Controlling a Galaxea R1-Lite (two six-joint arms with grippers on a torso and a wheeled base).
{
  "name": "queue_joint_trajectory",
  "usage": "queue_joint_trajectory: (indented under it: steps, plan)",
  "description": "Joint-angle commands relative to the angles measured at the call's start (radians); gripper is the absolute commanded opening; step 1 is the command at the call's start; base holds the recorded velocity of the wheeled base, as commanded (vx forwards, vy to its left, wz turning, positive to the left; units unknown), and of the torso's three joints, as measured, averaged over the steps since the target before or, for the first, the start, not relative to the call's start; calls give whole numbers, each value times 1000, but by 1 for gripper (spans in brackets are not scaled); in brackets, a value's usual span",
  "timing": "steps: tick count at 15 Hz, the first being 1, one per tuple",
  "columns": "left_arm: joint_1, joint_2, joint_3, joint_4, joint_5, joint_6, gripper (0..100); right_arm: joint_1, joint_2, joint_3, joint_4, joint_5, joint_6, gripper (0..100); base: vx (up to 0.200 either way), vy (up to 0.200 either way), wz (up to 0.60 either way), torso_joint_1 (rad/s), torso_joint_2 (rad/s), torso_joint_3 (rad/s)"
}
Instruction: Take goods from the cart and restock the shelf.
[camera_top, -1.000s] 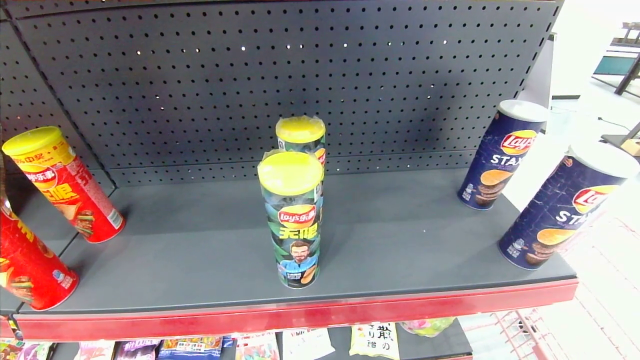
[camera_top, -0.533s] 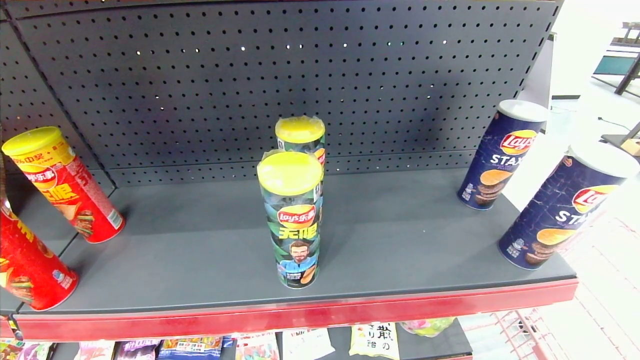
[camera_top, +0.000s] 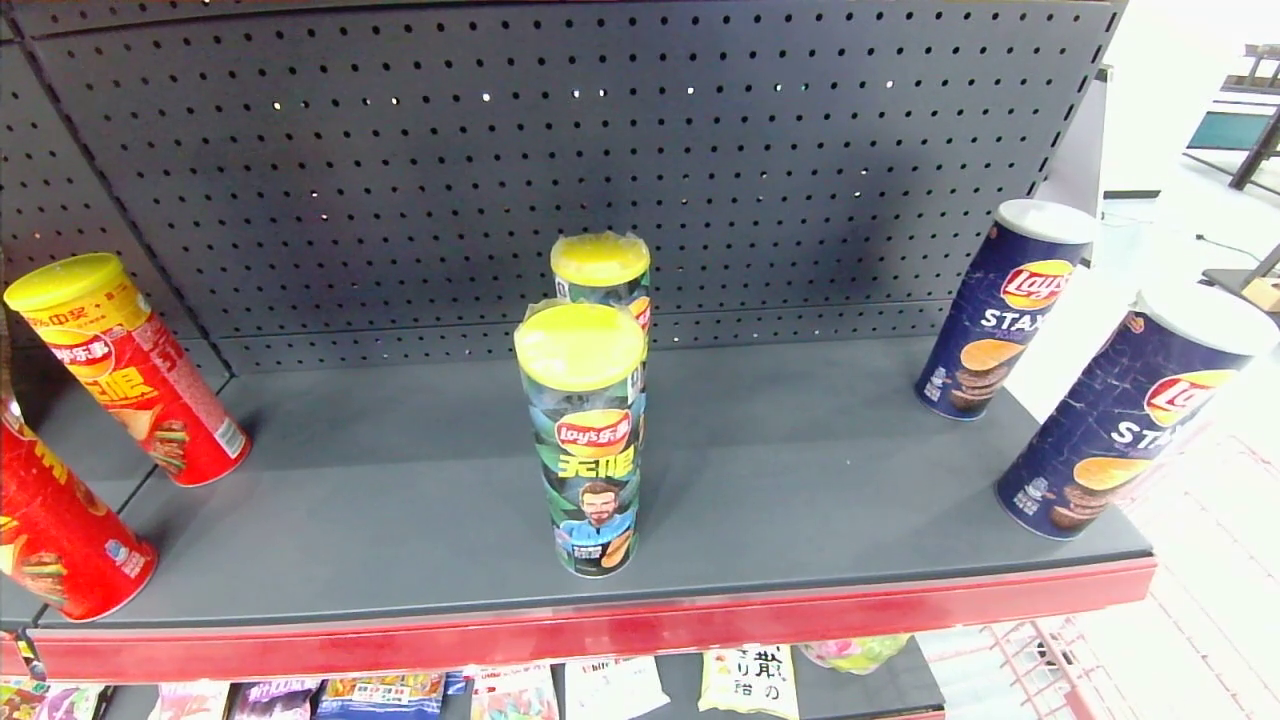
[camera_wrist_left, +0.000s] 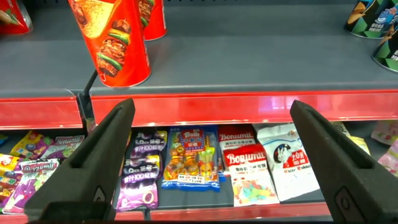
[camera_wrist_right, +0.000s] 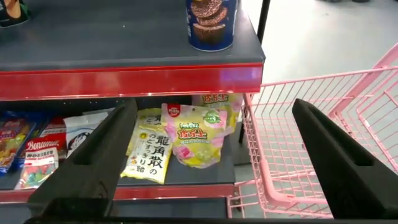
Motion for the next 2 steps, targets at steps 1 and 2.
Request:
queue_joint_trajectory:
  steps: [1,2]
  plan:
    - [0,1,0,0,0,0,100,0,2,0,0,-4,3,100,0,0,0,0,0,0]
    - [0,1,0,0,0,0,100,1,2,0,0,-4,-1,100,0,0,0,0,0,0]
